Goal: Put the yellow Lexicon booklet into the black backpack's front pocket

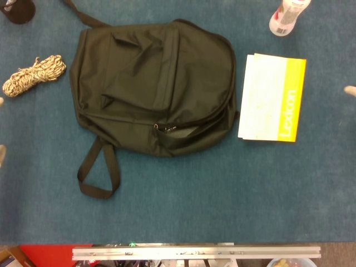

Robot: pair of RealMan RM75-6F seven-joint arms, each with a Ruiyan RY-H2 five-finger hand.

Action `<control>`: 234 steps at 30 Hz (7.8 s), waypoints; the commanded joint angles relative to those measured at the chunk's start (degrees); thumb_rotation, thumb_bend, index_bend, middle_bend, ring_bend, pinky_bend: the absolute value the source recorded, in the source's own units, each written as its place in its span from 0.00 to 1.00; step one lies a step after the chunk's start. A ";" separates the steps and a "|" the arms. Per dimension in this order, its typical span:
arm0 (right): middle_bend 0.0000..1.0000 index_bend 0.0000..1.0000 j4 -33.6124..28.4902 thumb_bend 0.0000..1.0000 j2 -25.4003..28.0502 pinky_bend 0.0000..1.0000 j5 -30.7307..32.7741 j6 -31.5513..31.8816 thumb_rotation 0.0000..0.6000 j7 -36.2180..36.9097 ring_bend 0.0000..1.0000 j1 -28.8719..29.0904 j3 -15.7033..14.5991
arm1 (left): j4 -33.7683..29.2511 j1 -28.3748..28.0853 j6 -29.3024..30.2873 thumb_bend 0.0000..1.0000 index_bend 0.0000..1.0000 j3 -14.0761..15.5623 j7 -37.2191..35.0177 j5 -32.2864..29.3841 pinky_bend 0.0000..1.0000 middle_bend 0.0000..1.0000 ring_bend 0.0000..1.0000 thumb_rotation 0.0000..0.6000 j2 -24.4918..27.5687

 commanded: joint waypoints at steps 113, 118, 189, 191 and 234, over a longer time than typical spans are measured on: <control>0.51 0.64 66.14 0.39 -46.86 0.37 -5.68 16.90 1.00 15.26 0.34 20.57 -7.66 | -4.98 -3.33 -11.30 0.29 0.11 3.51 -4.61 -3.06 0.17 0.08 0.13 1.00 7.94; 0.58 0.71 64.94 0.39 -46.38 0.41 -4.76 17.17 1.00 14.87 0.40 20.90 -6.73 | -4.74 -3.55 -11.37 0.29 0.11 3.18 -4.56 -3.52 0.17 0.08 0.13 1.00 7.79; 0.72 0.80 30.56 0.39 -18.01 0.53 0.72 32.92 1.00 0.72 0.55 8.59 4.43 | -6.10 -36.09 -38.77 0.29 0.13 -5.93 3.74 -10.61 0.17 0.10 0.13 1.00 -8.51; 0.72 0.80 30.61 0.39 -17.85 0.53 0.71 32.89 1.00 0.71 0.55 8.39 4.58 | -5.68 -37.14 -39.20 0.29 0.13 -6.13 5.13 -12.51 0.17 0.10 0.13 1.00 -10.17; 0.72 0.80 33.69 0.39 -18.29 0.54 1.14 32.99 1.00 4.55 0.55 4.99 6.08 | 8.84 -59.35 -27.21 0.29 0.00 -7.09 34.75 -54.72 0.17 0.00 0.00 1.00 -39.03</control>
